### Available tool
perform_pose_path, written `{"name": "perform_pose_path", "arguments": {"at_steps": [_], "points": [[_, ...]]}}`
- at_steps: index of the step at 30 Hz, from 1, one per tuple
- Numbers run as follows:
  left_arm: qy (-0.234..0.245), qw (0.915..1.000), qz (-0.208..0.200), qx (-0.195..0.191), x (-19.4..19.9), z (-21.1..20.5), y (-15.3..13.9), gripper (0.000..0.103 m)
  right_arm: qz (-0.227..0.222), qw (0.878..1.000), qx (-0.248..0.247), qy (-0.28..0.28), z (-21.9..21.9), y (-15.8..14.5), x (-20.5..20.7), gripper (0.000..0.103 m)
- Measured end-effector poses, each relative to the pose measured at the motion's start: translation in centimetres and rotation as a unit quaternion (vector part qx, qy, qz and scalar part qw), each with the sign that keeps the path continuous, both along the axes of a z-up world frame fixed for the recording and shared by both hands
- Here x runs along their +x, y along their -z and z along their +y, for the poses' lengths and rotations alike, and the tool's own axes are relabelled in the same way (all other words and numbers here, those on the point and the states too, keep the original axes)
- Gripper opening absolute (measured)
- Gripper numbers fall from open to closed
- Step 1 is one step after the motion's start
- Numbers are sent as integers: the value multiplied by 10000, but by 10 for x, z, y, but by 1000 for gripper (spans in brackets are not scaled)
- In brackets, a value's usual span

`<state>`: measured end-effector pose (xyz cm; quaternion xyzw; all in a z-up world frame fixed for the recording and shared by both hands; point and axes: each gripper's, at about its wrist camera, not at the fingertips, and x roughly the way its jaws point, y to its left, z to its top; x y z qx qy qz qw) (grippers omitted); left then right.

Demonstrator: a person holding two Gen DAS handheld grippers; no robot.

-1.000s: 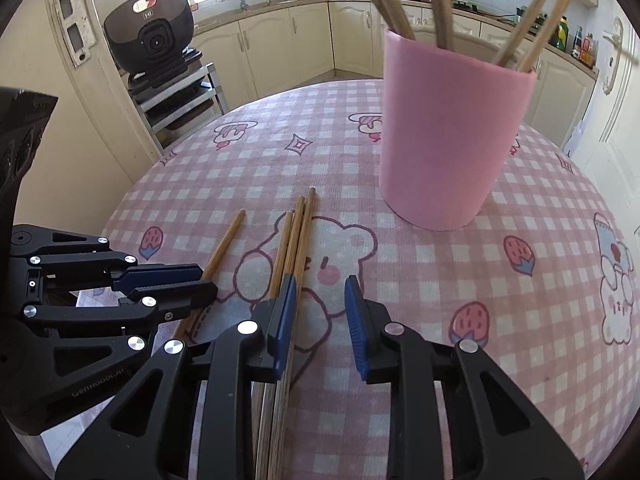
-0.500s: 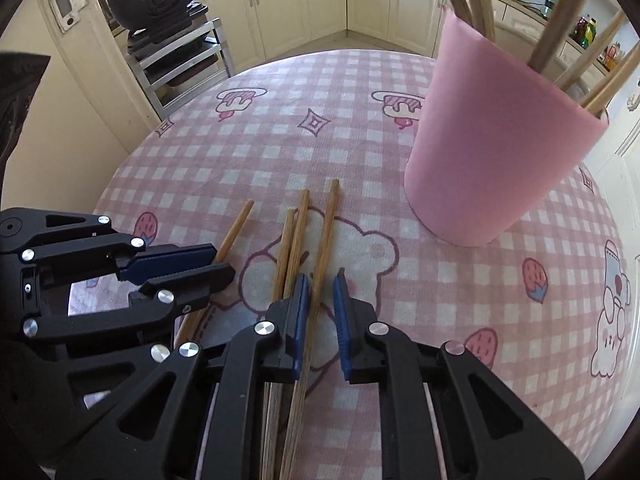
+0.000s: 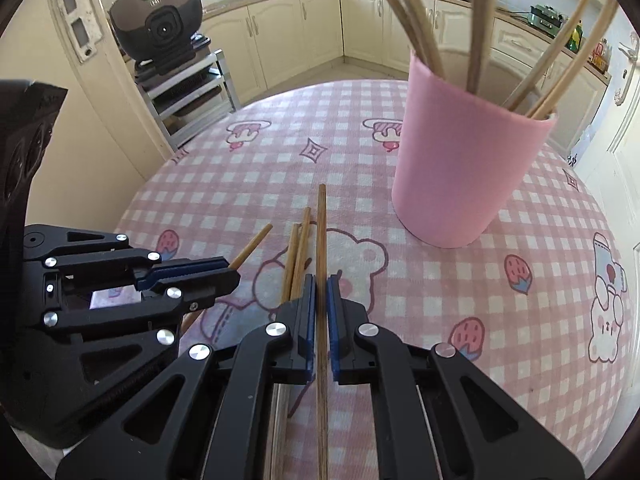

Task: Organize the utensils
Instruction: 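Lift the left tool's chopstick upright over the pink cup while the right tool carries its chopstick there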

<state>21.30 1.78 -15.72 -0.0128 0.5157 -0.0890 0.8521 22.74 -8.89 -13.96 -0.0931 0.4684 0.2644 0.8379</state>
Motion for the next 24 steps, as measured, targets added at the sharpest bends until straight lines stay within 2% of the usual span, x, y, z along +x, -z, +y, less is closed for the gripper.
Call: {"name": "perform_pose_path", "arguments": {"at_steps": [7, 17, 24], "points": [[-50, 9980, -586, -230, -27, 4, -44, 5, -255, 9977, 621, -122, -22, -33, -30, 4], [-32, 9850, -1604, -636, -72, -1, -109, 5, -1199, 9847, 1260, 56, -54, -95, -75, 4], [152, 9757, -2118, -541, -92, -18, -136, 5, -1715, 9750, 1375, 318, -67, -114, -93, 4]]}}
